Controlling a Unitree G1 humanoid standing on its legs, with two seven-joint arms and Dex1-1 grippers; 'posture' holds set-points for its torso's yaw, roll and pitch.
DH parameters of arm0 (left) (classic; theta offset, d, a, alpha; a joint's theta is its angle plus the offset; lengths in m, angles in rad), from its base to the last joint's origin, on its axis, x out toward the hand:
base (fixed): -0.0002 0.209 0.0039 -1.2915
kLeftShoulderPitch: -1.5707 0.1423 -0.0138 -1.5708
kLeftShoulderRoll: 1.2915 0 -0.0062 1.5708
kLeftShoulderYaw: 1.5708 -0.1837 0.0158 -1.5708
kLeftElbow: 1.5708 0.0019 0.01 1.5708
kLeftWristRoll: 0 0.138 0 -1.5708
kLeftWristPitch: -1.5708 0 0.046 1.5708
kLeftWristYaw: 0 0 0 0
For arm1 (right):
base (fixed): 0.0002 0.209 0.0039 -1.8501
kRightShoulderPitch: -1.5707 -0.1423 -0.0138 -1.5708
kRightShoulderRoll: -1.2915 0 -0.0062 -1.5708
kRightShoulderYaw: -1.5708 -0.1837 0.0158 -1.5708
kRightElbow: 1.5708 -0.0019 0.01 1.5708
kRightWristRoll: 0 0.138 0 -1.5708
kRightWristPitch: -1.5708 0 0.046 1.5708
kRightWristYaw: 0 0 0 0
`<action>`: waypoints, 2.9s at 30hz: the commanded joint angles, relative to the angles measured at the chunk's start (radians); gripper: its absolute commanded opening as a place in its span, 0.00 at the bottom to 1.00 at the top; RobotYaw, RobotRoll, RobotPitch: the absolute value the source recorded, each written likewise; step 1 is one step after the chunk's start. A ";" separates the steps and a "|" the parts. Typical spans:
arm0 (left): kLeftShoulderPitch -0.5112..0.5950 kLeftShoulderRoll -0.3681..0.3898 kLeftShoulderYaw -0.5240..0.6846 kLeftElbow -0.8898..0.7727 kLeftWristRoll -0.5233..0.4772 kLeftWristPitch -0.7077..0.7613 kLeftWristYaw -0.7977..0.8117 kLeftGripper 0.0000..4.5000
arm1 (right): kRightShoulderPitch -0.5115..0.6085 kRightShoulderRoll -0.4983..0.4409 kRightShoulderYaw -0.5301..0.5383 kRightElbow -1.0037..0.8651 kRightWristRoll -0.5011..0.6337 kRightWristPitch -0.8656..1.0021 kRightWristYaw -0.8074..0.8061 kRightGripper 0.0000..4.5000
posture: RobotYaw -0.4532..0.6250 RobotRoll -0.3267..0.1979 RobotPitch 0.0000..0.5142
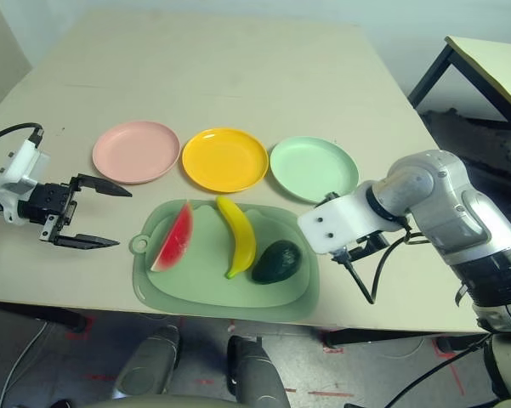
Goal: Place the fruits into color-matched plates.
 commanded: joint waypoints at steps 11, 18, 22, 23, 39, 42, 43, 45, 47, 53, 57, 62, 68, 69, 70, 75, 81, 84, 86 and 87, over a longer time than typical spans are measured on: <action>-0.011 0.023 -0.017 -0.029 -0.046 0.023 -0.008 1.00 | 0.039 0.076 0.024 -0.048 -0.035 0.104 -0.029 0.99 | 0.62 0.62 0.31; -0.016 0.036 -0.013 -0.015 -0.043 0.011 -0.008 1.00 | 0.067 0.095 0.039 -0.021 -0.067 0.076 -0.047 0.99 | 0.62 0.62 0.31; -0.021 0.040 -0.018 -0.007 -0.043 0.006 -0.008 1.00 | 0.068 0.108 0.047 -0.001 -0.079 0.063 -0.053 0.99 | 0.62 0.62 0.31; -0.021 0.040 -0.018 -0.006 -0.043 0.005 -0.008 1.00 | 0.070 0.111 0.047 0.001 -0.081 0.061 -0.054 0.99 | 0.62 0.62 0.31; -0.011 0.039 -0.019 0.002 -0.030 -0.010 -0.008 1.00 | 0.087 0.132 0.036 -0.031 -0.065 0.100 -0.049 0.99 | 0.62 0.62 0.30; -0.010 0.039 -0.018 0.003 -0.027 -0.011 -0.008 1.00 | 0.090 0.135 0.035 -0.039 -0.057 0.110 -0.048 0.99 | 0.62 0.62 0.30; -0.010 0.039 -0.018 0.003 -0.025 -0.011 -0.008 1.00 | 0.093 0.136 0.034 -0.045 -0.052 0.118 -0.046 0.99 | 0.62 0.62 0.30; -0.009 0.038 -0.016 0.002 -0.024 -0.010 -0.008 1.00 | 0.097 0.135 0.034 -0.053 -0.048 0.129 -0.046 0.97 | 0.62 0.62 0.30; -0.009 0.038 -0.014 0.001 -0.023 -0.011 -0.008 1.00 | 0.099 0.135 0.035 -0.057 -0.047 0.137 -0.048 0.90 | 0.62 0.62 0.30; -0.011 0.037 -0.015 0.003 -0.023 -0.019 -0.008 1.00 | 0.103 0.139 0.036 -0.079 -0.033 0.175 -0.049 0.67 | 0.62 0.62 0.30; -0.015 0.036 -0.017 0.006 -0.023 -0.021 -0.008 1.00 | 0.108 0.132 0.036 -0.078 -0.038 0.177 -0.051 0.67 | 0.62 0.62 0.30; -0.017 0.031 -0.017 0.009 -0.024 -0.021 -0.008 1.00 | 0.089 0.122 0.026 -0.059 -0.037 0.175 -0.041 0.67 | 0.62 0.62 0.29; -0.030 0.003 0.009 0.006 -0.022 0.047 0.020 1.00 | -0.113 0.134 0.007 0.159 -0.075 0.132 -0.047 0.67 | 0.62 0.62 0.29; -0.031 -0.002 0.013 -0.004 -0.026 0.077 0.038 1.00 | -0.166 0.145 0.011 0.238 -0.100 0.105 -0.068 0.67 | 0.62 0.62 0.29; -0.033 -0.010 0.019 -0.017 -0.032 0.105 0.059 1.00 | -0.212 0.155 0.018 0.312 -0.122 0.077 -0.087 0.67 | 0.62 0.62 0.29; -0.037 -0.049 0.016 -0.066 -0.002 0.206 0.185 1.00 | -0.344 0.212 0.052 0.621 -0.215 -0.056 -0.180 0.67 | 0.62 0.62 0.29; -0.062 -0.139 0.019 -0.102 0.062 0.290 0.396 1.00 | -0.439 0.310 0.081 1.032 -0.334 -0.216 -0.393 0.67 | 0.64 0.62 0.29; -0.066 -0.160 0.025 -0.116 0.062 0.313 0.427 1.00 | -0.470 0.345 0.090 1.173 -0.375 -0.285 -0.477 0.67 | 0.65 0.62 0.29; -0.065 -0.159 0.021 -0.117 0.072 0.308 0.431 1.00 | -0.491 0.359 0.091 1.241 -0.395 -0.319 -0.519 0.67 | 0.65 0.62 0.29; -0.063 -0.158 0.022 -0.116 0.074 0.304 0.430 1.00 | -0.503 0.365 0.092 1.266 -0.405 -0.335 -0.539 0.67 | 0.65 0.62 0.29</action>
